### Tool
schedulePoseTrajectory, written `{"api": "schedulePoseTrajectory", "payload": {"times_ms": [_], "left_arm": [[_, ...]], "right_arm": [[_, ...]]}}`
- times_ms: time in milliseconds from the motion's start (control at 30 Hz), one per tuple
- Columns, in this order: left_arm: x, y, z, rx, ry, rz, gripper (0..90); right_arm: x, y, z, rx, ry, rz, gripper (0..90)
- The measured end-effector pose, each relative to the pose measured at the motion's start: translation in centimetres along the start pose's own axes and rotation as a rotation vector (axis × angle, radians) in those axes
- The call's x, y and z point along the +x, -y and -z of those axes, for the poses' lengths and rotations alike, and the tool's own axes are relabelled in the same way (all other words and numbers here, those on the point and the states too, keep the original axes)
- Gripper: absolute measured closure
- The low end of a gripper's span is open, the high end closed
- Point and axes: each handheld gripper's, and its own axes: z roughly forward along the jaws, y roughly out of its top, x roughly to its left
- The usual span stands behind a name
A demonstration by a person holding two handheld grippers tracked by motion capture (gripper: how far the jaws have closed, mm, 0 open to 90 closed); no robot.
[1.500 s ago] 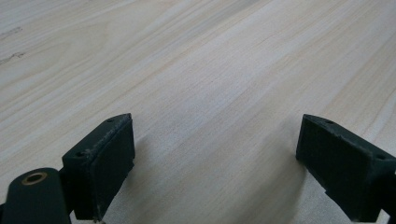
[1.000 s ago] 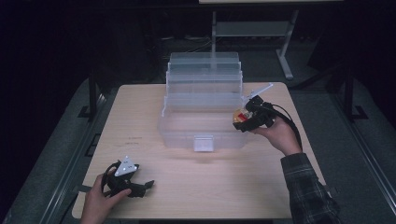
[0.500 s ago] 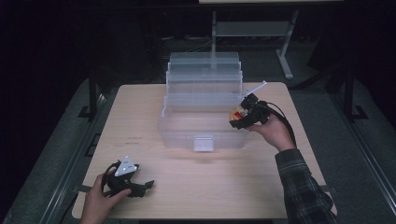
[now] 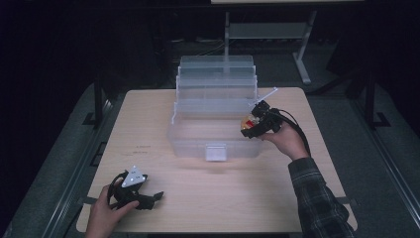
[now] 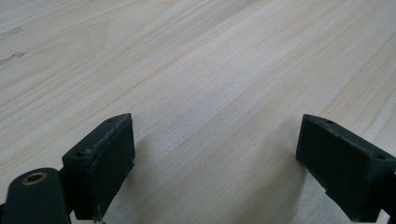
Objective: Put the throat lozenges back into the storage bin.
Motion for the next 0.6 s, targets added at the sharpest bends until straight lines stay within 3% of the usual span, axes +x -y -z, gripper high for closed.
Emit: {"api": "schedulePoseTrajectory", "payload": {"times_ms": [600], "left_arm": [[0.00, 0.00, 0.00, 0.000, 0.000, 0.000, 10.7]], "right_arm": [[0.04, 0.39, -0.56, 0.035, -0.008, 0.000, 18.8]]}}
